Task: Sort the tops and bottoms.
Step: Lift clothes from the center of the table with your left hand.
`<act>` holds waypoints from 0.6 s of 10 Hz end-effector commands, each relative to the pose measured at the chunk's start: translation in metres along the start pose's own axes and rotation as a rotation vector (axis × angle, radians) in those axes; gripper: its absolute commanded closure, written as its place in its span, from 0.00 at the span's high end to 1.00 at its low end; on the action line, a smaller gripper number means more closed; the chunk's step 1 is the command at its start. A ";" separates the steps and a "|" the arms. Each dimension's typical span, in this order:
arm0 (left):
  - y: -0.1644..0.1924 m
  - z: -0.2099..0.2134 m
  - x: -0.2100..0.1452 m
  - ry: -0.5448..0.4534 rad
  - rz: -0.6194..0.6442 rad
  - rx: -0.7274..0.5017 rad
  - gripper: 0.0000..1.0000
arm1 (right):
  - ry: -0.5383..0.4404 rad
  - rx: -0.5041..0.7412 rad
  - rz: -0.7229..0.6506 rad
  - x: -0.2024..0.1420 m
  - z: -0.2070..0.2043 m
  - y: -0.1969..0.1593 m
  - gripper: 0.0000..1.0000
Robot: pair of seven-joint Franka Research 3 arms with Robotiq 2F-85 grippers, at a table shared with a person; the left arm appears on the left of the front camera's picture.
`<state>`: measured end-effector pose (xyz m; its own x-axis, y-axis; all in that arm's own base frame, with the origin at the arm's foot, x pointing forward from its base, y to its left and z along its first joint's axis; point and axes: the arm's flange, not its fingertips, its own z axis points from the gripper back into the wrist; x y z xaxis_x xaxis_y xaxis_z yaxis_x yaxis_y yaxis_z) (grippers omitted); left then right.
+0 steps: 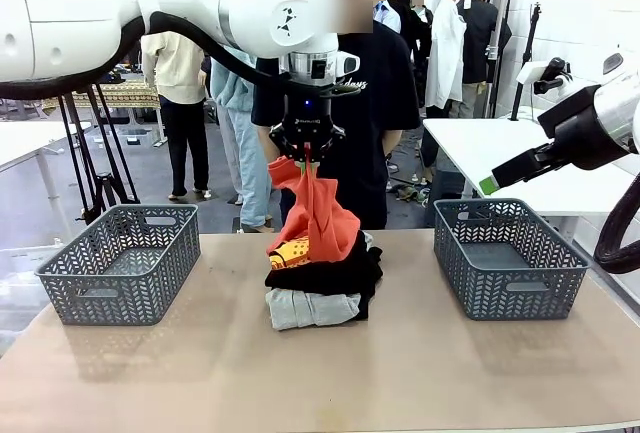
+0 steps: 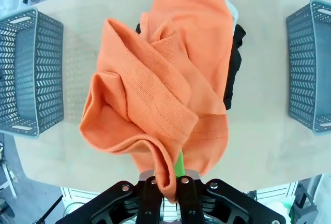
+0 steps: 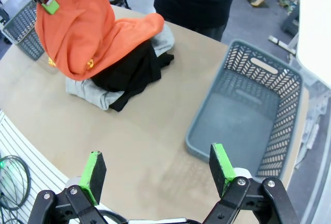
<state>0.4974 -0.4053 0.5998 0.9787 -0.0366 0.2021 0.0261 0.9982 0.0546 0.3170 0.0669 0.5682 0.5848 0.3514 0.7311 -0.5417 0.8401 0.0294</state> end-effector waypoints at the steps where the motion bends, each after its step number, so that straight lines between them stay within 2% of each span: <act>1: 0.002 0.029 0.009 -0.012 0.045 0.024 0.00 | -0.012 0.019 -0.013 0.001 -0.002 0.001 1.00; 4: -0.012 0.124 0.022 -0.152 0.041 0.048 0.00 | -0.012 0.019 -0.013 0.001 -0.002 0.001 1.00; 6: -0.021 0.154 0.024 -0.230 0.015 0.024 0.00 | -0.012 0.019 -0.013 0.001 -0.002 0.001 1.00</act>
<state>0.4691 -0.4058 0.7376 0.9181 -0.0225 0.3958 0.0005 0.9985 0.0554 0.3170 0.0669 0.5681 0.5848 0.3514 0.7311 -0.5416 0.8401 0.0294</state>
